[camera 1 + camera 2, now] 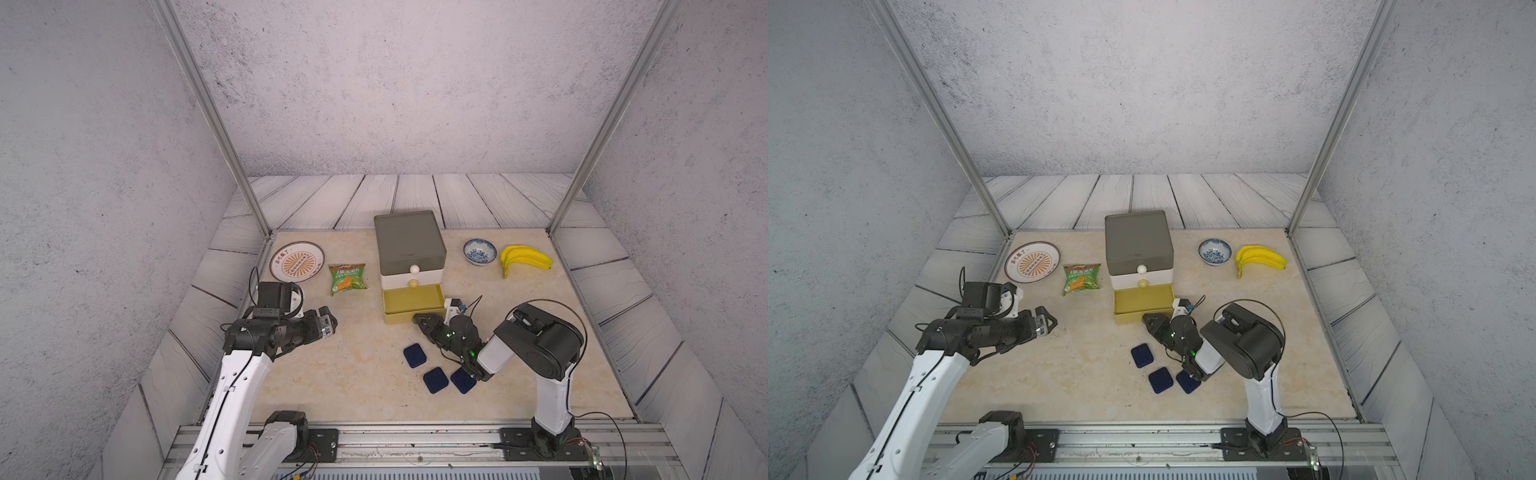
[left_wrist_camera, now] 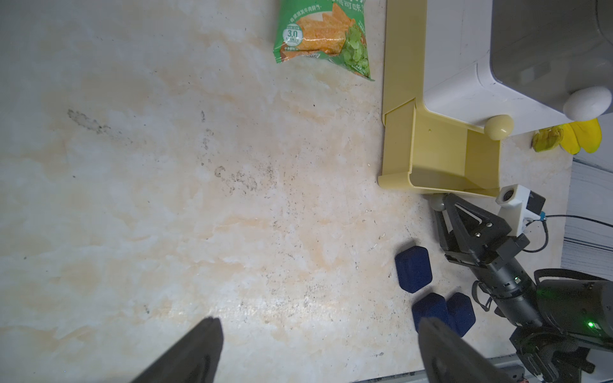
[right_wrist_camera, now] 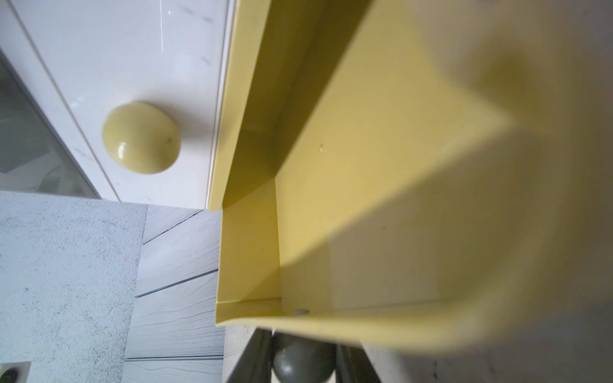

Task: Place the brooch boxes into the drawer by color
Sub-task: Open the drawer in the storage box.

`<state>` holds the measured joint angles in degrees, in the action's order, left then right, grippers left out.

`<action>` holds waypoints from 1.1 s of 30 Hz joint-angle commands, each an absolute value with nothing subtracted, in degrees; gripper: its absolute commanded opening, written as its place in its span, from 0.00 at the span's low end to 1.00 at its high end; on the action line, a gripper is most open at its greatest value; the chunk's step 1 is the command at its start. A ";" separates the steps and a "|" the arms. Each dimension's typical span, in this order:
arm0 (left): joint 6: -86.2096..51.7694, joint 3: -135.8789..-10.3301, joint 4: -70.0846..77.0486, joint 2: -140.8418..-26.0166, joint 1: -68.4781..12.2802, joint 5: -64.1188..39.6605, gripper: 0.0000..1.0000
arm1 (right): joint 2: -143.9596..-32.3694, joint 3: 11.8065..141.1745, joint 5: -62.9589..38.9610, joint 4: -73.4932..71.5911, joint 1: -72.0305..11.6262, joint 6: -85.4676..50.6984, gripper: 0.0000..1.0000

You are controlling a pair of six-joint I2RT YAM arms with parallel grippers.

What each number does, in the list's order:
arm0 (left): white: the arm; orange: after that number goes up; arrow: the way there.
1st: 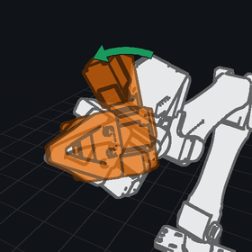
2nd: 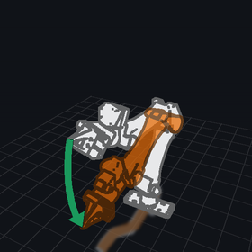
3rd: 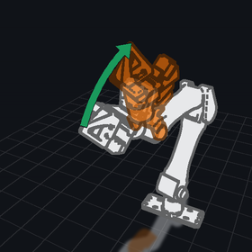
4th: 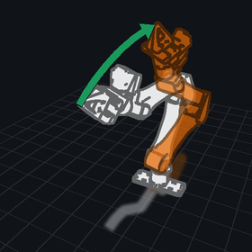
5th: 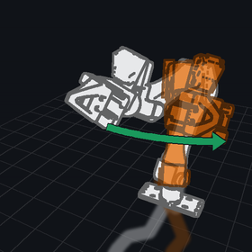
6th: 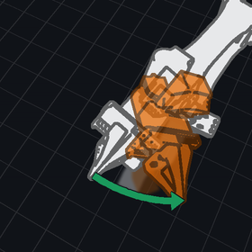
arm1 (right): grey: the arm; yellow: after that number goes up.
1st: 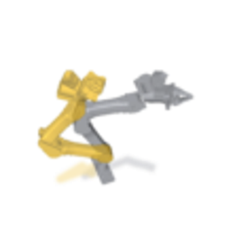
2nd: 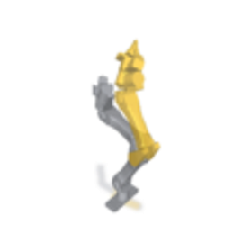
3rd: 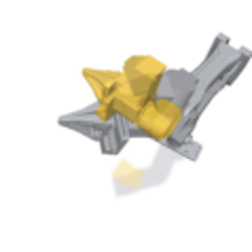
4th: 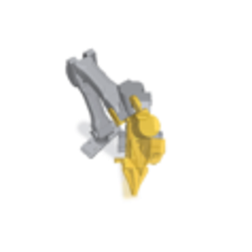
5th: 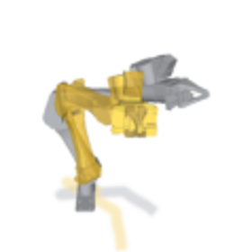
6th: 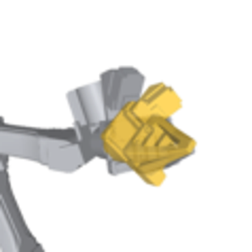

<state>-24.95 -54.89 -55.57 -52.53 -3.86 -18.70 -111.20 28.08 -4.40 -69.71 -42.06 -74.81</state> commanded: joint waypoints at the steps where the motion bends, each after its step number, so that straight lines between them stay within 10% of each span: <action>1: -25.31 -53.65 -56.80 -51.41 -3.34 -19.46 0.98 | -109.40 26.75 -4.47 -66.39 -42.58 -73.48 0.17; 17: -28.28 -50.14 -56.63 -50.53 -8.05 -20.05 0.98 | -95.63 27.77 -4.47 -50.74 -44.20 -64.11 0.69; 33: -46.16 -50.45 -43.80 -67.58 -38.19 -9.48 0.98 | -44.85 22.77 14.04 7.14 -44.22 -46.86 0.78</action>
<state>-41.30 -49.04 -46.68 -64.84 -35.05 -13.61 -51.13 23.29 5.98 -11.22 -44.25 -51.66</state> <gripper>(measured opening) 0.984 0.783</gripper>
